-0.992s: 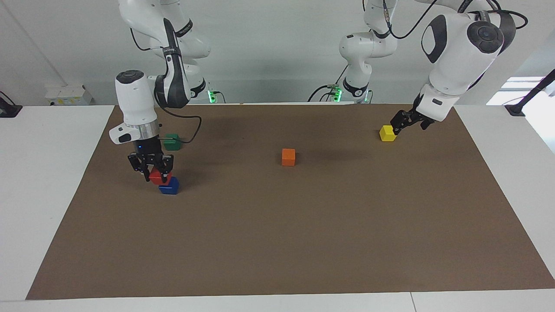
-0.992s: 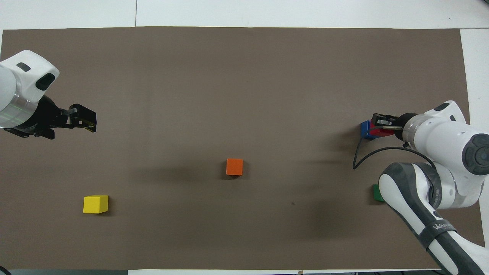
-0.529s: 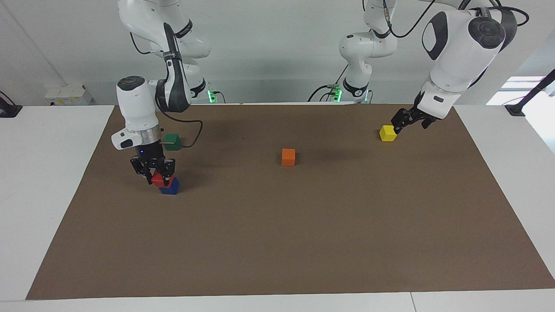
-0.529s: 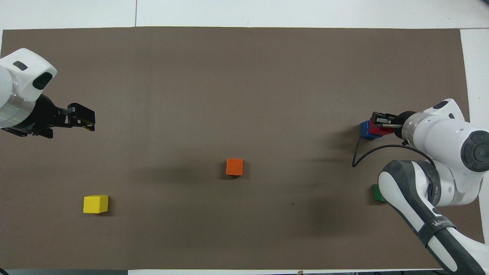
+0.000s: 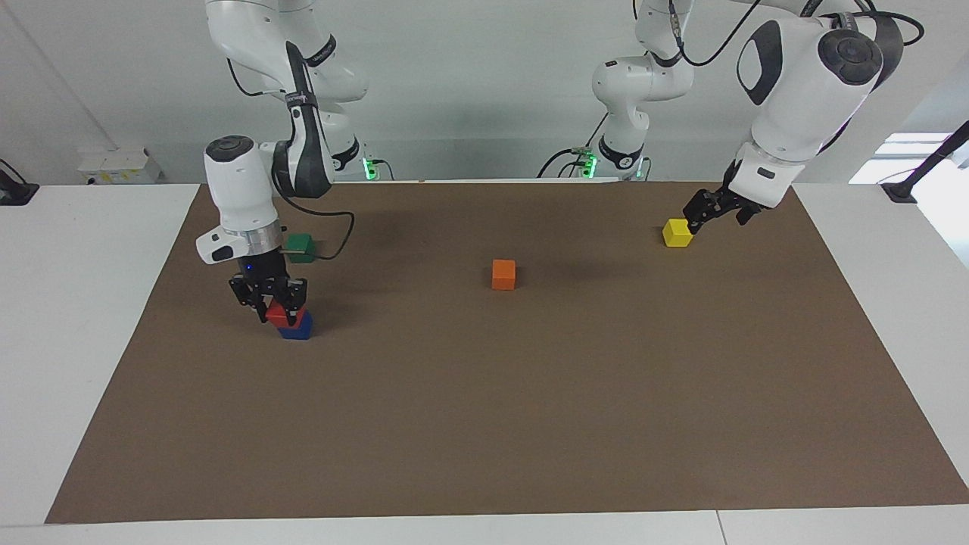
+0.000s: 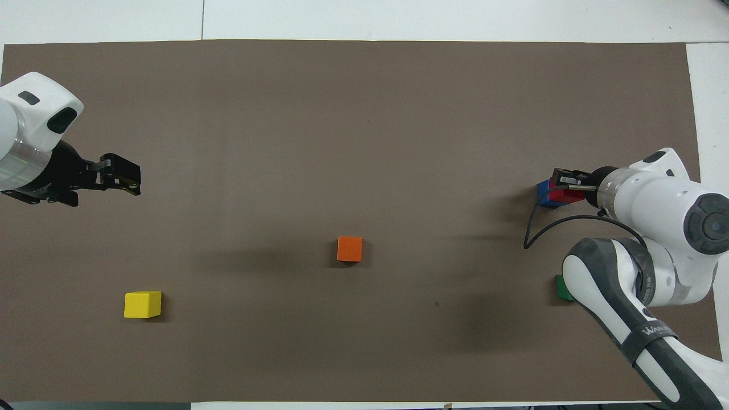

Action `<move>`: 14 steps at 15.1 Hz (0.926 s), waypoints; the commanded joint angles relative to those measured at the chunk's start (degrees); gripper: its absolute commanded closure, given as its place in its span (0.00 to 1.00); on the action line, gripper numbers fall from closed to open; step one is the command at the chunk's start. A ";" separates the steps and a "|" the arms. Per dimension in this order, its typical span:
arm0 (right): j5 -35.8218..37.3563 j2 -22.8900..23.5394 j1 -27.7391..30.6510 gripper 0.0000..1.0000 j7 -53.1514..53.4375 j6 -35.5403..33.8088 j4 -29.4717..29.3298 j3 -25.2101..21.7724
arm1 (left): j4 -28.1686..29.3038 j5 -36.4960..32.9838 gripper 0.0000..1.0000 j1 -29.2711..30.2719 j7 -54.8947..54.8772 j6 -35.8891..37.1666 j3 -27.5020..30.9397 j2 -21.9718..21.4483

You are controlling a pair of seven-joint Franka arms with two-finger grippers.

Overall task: Transfer red block to right arm and stack on blue block
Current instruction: 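Lower the red block onto the blue block with the right gripper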

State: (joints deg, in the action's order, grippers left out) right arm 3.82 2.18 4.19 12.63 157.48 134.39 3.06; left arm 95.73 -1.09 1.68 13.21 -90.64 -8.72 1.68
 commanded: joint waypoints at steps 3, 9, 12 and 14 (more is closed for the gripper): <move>0.84 0.37 0.38 1.00 2.23 -1.30 -0.97 0.63 | -0.20 0.92 0.00 -0.97 -0.29 -5.33 0.71 0.17; 0.84 0.28 0.38 1.00 2.23 -2.00 -0.97 0.63 | 0.42 2.76 0.00 -0.88 -0.20 -1.39 1.07 0.17; 0.84 0.28 0.38 0.60 2.14 -2.09 -0.97 0.72 | 0.07 2.76 0.00 -0.88 -0.11 -1.38 0.98 0.26; 0.84 0.28 0.38 0.27 2.14 -2.18 -0.97 0.81 | -0.02 2.76 0.00 -0.88 -0.11 -1.56 0.98 0.26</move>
State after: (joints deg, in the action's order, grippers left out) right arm 3.82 2.18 4.17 12.66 156.80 134.32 3.07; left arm 95.94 0.60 1.57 13.22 -92.97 -8.68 2.11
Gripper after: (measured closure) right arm 0.401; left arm 0.000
